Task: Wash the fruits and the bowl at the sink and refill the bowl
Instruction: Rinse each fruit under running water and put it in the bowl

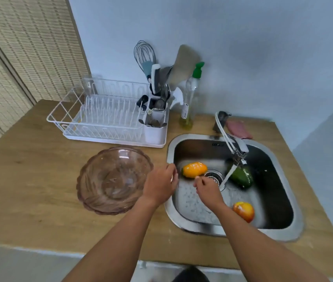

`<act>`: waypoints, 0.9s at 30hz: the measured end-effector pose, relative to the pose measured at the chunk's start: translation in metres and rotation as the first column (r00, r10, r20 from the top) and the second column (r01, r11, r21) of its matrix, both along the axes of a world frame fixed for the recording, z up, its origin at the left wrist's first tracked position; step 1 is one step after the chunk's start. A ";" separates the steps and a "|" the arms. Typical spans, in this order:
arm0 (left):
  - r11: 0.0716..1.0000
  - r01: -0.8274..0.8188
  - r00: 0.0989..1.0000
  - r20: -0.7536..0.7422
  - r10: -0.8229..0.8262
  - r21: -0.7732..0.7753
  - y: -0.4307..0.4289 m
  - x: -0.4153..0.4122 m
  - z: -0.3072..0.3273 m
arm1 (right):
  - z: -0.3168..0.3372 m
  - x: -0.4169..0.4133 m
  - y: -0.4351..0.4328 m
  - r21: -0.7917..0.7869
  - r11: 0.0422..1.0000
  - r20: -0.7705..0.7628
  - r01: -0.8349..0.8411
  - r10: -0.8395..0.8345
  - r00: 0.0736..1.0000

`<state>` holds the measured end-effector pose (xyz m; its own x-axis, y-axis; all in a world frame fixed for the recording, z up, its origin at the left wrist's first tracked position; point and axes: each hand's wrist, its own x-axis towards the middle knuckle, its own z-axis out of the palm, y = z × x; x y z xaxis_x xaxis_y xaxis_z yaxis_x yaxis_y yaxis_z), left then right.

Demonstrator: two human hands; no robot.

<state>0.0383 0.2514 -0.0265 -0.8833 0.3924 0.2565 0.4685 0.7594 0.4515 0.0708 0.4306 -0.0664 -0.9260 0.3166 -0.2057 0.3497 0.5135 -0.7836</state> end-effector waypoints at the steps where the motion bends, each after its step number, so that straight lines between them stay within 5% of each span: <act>1: 0.998 0.053 0.998 0.018 -0.053 -0.015 0.013 0.001 -0.005 | -0.001 0.005 0.011 0.015 1.000 0.012 0.005 -0.005 1.000; 11: 0.993 0.108 0.921 0.380 -0.083 -0.046 0.094 -0.004 -0.052 | -0.022 0.042 0.115 0.194 0.975 0.285 0.106 -0.159 0.945; 15: 0.995 0.093 0.864 0.500 -0.058 -0.046 0.116 -0.004 -0.072 | -0.030 0.051 0.146 0.353 0.935 0.438 -0.043 -0.124 0.890; 23: 0.994 0.021 0.775 0.630 0.052 -0.107 0.145 -0.008 -0.095 | -0.056 0.040 0.177 0.161 0.949 0.675 -0.269 0.093 0.732; 27: 0.988 -0.149 0.697 0.703 0.139 -0.048 0.154 -0.014 -0.104 | -0.062 0.028 0.182 0.111 0.965 0.623 -0.238 0.119 0.773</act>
